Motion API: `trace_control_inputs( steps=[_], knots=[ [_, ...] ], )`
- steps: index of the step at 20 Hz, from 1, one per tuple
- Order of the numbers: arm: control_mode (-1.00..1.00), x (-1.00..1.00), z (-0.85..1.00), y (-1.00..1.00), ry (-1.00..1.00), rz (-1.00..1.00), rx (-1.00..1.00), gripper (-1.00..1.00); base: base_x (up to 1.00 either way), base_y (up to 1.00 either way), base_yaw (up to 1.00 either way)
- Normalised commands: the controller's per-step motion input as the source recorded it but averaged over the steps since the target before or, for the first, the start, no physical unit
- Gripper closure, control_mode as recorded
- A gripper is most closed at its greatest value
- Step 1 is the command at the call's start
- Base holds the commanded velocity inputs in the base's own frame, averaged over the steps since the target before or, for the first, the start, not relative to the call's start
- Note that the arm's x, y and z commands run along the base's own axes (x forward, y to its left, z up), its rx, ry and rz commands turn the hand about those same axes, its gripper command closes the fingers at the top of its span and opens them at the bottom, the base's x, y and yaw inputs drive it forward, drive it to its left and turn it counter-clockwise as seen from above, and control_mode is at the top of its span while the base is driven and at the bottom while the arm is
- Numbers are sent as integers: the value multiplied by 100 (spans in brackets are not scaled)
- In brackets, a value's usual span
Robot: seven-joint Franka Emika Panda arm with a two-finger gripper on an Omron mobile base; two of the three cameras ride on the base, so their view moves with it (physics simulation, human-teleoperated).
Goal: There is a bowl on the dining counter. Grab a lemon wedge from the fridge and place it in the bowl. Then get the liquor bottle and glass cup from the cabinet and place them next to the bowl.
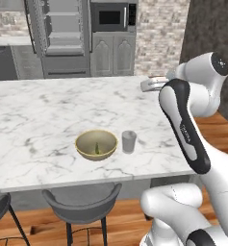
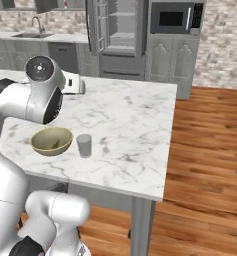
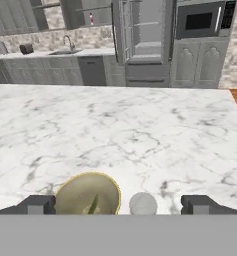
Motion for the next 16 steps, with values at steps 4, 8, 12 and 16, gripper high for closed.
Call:
trace_control_inputs(
  steps=[4, 8, 12, 16],
  knots=[
    [100, 0, 0, 0, 0, 0, 0, -100, -91, -22, -6],
    [100, 0, 0, 0, 0, 0, 0, -100, -67, -76, -9],
    [100, 0, 0, 0, 0, 0, 0, -100, -34, -100, -9],
    [100, 0, 0, 0, 0, 0, 0, -100, -18, -100, -9]
  ],
)
